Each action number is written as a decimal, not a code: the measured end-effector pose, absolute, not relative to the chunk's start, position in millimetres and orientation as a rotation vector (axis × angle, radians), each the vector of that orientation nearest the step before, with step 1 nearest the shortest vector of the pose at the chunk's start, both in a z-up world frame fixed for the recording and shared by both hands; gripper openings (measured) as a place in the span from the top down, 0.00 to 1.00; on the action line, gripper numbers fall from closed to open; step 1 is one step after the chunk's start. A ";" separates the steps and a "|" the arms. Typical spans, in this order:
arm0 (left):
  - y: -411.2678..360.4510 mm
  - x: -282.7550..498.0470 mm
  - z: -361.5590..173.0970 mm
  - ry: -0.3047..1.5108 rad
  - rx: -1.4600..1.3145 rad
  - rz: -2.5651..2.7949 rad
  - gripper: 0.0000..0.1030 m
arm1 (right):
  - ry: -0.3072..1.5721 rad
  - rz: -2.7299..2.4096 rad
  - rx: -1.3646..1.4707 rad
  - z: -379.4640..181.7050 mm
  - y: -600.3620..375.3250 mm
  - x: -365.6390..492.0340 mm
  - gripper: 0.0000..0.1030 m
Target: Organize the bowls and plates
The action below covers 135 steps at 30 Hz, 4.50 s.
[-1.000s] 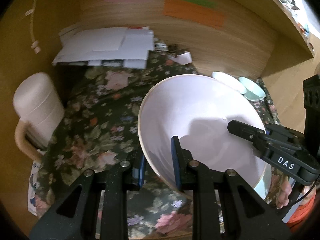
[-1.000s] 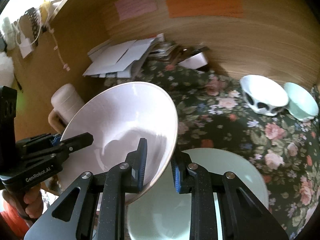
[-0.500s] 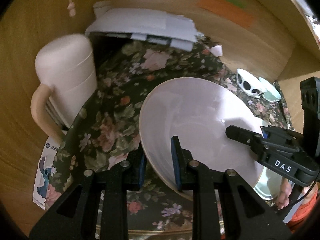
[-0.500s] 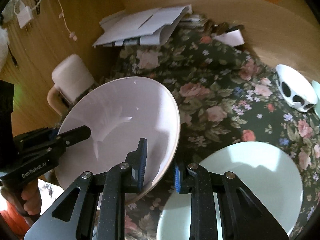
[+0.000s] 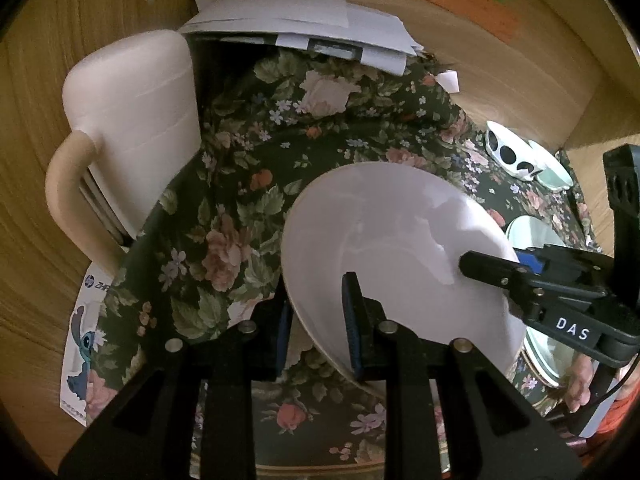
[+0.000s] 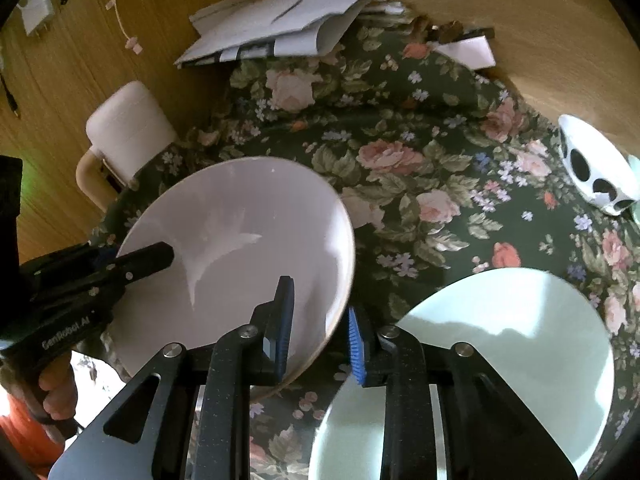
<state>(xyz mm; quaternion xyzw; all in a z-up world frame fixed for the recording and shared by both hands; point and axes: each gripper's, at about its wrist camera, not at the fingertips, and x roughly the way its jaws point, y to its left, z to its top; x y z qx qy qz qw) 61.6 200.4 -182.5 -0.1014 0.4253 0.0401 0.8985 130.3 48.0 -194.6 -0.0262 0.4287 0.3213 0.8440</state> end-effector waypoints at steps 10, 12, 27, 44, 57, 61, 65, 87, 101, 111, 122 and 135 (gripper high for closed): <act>193.4 54.7 -136.8 0.759 -0.169 0.118 0.67 | 0.817 0.623 0.000 -163.9 4.7 130.5 0.64; 184.9 53.6 -124.2 0.723 -0.154 0.101 0.65 | 0.790 0.610 0.024 -154.5 -9.3 130.8 0.64; 103.9 91.7 -66.9 0.568 -0.041 -0.003 0.33 | 0.577 0.407 0.073 -101.1 -109.5 139.3 0.47; 27.3 202.8 -83.4 0.670 -0.007 -0.071 0.26 | 0.657 0.246 0.108 -137.0 -177.8 228.8 0.42; -0.1 282.5 -122.2 0.802 0.050 -0.084 0.23 | 0.842 0.197 0.152 -193.3 -187.5 307.1 0.45; -3.7 299.0 -133.9 0.839 0.066 -0.086 0.23 | 0.872 0.208 0.145 -202.2 -186.6 315.2 0.53; -4.2 309.7 -143.2 0.866 0.054 -0.096 0.23 | 0.893 0.228 0.171 -206.0 -188.8 320.2 0.59; -0.5 307.5 -168.3 0.984 0.041 -0.130 0.23 | 0.929 0.452 0.062 -205.1 -162.0 270.3 0.82; 3.2 297.0 -195.6 1.116 0.014 -0.141 0.45 | 0.955 0.435 0.149 -199.8 -163.8 247.6 0.76; -4.0 302.2 -206.8 1.166 -0.001 -0.190 0.79 | 0.981 0.428 0.147 -216.0 -146.7 267.4 0.76; -7.9 293.8 -190.6 1.111 0.018 -0.199 0.80 | 0.933 0.423 0.166 -198.9 -149.2 252.7 0.77; 2.1 251.6 -136.9 0.965 0.007 -0.219 0.80 | 0.799 0.412 0.158 -146.7 -149.3 212.6 0.77</act>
